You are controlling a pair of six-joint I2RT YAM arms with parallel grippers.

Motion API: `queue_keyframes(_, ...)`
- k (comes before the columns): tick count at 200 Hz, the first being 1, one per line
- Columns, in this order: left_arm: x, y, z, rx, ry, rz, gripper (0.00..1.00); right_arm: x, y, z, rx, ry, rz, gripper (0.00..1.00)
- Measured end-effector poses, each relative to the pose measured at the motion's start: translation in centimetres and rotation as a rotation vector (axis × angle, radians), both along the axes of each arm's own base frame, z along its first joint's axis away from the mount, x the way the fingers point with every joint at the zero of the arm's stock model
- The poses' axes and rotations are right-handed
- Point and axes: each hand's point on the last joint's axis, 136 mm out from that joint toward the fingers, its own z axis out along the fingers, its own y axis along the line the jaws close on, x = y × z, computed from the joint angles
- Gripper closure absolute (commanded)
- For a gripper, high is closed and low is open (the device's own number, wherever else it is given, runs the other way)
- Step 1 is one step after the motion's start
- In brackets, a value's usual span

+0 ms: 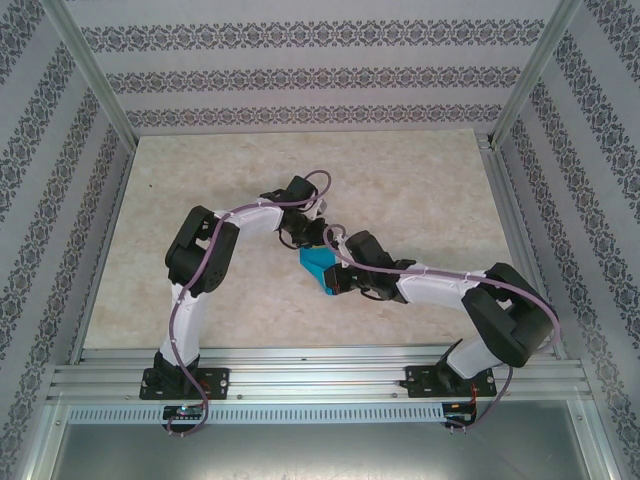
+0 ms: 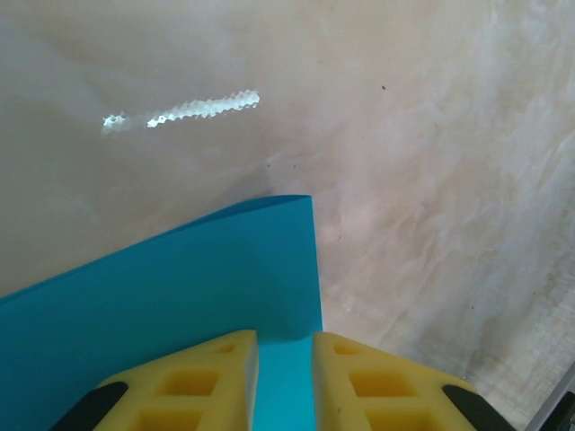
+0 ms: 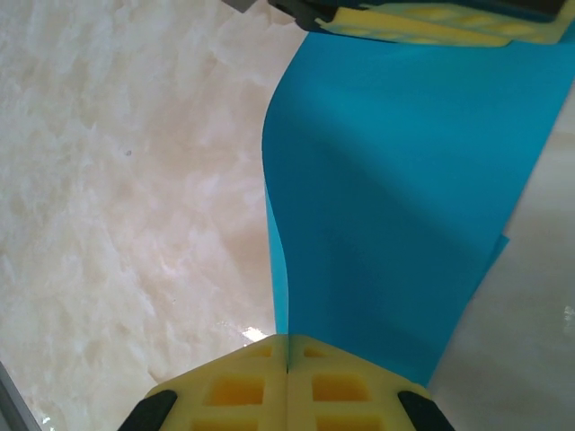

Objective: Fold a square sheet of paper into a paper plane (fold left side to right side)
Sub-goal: Third fold the triangle at the center of the table.

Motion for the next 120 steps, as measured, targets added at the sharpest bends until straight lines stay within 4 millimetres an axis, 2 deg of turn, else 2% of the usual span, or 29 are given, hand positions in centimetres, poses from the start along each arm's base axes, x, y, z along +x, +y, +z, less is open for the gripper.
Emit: queue_keyframes(120, 0.0, 0.0, -0.1, 0.014, -0.015, -0.007, 0.76, 1.9, -0.8, -1.6, 0.005, 0.084, -0.065, 1.00)
